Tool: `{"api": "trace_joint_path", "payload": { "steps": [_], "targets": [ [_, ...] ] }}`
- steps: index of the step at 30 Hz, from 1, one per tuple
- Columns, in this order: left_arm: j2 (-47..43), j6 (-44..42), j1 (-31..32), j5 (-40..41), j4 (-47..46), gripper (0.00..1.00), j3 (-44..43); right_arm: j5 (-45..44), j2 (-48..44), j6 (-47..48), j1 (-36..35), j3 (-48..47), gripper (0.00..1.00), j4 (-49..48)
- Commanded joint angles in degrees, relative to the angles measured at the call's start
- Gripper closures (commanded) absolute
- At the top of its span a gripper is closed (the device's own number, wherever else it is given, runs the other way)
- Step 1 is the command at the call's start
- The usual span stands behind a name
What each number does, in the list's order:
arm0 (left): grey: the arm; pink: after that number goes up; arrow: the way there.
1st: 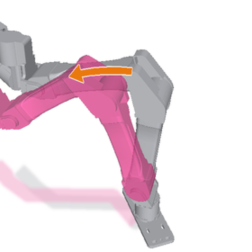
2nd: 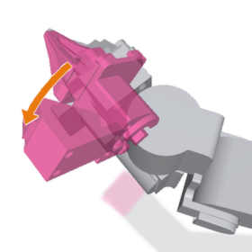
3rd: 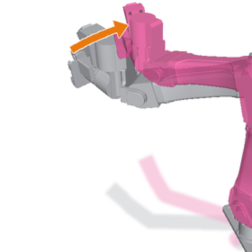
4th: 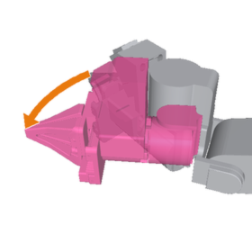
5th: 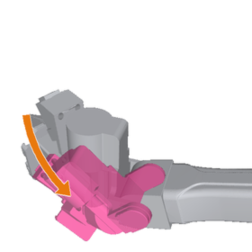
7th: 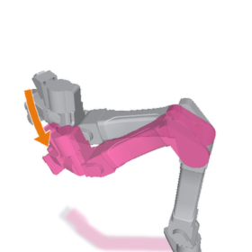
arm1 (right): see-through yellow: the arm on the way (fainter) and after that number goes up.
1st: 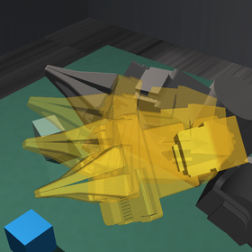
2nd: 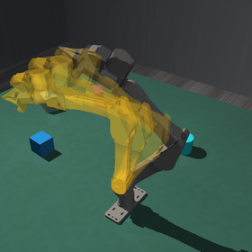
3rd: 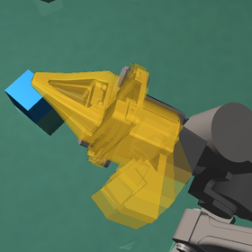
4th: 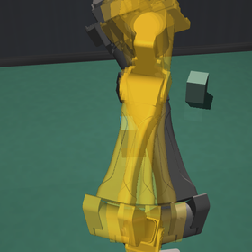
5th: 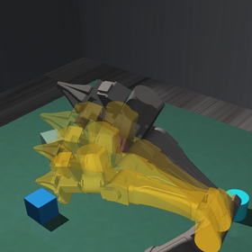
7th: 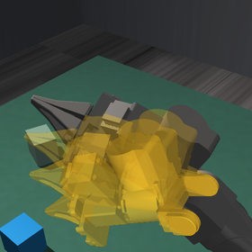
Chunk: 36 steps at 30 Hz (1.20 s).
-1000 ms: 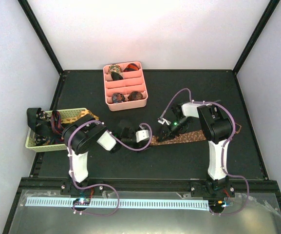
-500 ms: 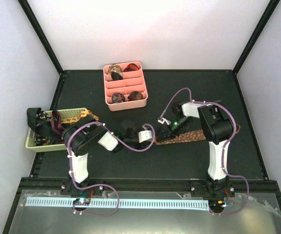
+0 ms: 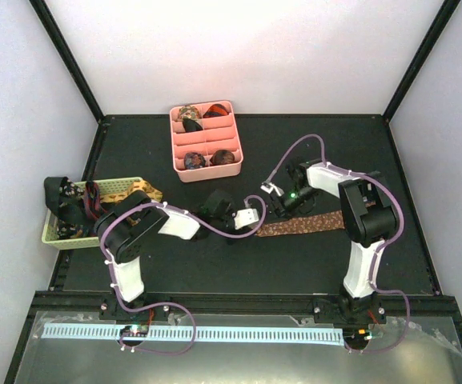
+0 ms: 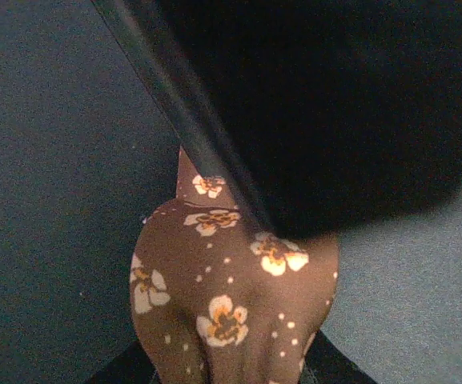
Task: Roll the ties
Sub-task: Roll the tie at the center of the board.
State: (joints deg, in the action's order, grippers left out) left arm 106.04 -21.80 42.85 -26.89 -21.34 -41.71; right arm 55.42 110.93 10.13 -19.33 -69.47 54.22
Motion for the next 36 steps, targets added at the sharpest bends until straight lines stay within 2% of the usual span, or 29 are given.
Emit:
{"api": "trace_joint_path", "payload": {
  "steps": [1, 7, 9, 13, 21, 23, 25, 26, 27, 32, 36],
  "targets": [
    [0.8, 0.4, 0.7, 6.2, 10.4, 0.78, 0.2, 1.4, 1.5, -2.9, -2.4, 0.8, 0.48, -1.6],
    [0.3, 0.2, 1.1, 6.2, 10.5, 0.77, 0.7, -3.4, 4.0, -4.7, -2.6, -0.4, 0.61, -3.9],
    [0.3, 0.2, 1.1, 6.3, 10.7, 0.77, 0.5, -4.3, 4.6, -4.9, -2.5, -0.9, 0.70, -4.2],
    [0.2, 0.2, 1.2, 6.5, 10.8, 0.76, 0.6, -6.7, 5.2, -3.8, -2.5, -1.2, 0.96, -3.1],
    [0.3, 0.2, 1.1, 6.2, 10.7, 0.73, 0.5, -5.9, 3.1, -4.3, -2.0, 0.4, 0.98, -4.3],
    [-0.7, 0.8, 1.1, 6.3, 9.3, 0.63, 1.2, -5.6, 3.2, -4.4, -2.0, 0.4, 0.98, -4.3],
    [-2.8, 1.4, 0.7, 5.2, 5.6, 0.46, 3.0, -5.8, 4.0, -3.6, -2.0, 0.5, 0.98, -3.5],
    [-3.9, 1.9, 0.6, 4.4, 4.0, 0.34, 4.0, -6.0, 4.2, -3.1, -1.9, 0.8, 0.98, -3.4],
    [-4.8, 2.4, 0.4, 3.6, 1.9, 0.28, 4.8, -6.1, 4.4, -2.9, -1.7, 1.2, 0.98, -3.3],
    [-7.6, 4.0, -0.4, 0.7, -9.7, 0.12, 7.8, -7.1, 4.5, -2.2, -0.7, 2.7, 0.98, -2.9],
    [-4.6, 2.7, -0.3, -2.6, -15.2, 0.02, 7.9, -8.5, 4.9, -1.7, 0.7, 3.2, 0.98, -2.4]
  ]
}}
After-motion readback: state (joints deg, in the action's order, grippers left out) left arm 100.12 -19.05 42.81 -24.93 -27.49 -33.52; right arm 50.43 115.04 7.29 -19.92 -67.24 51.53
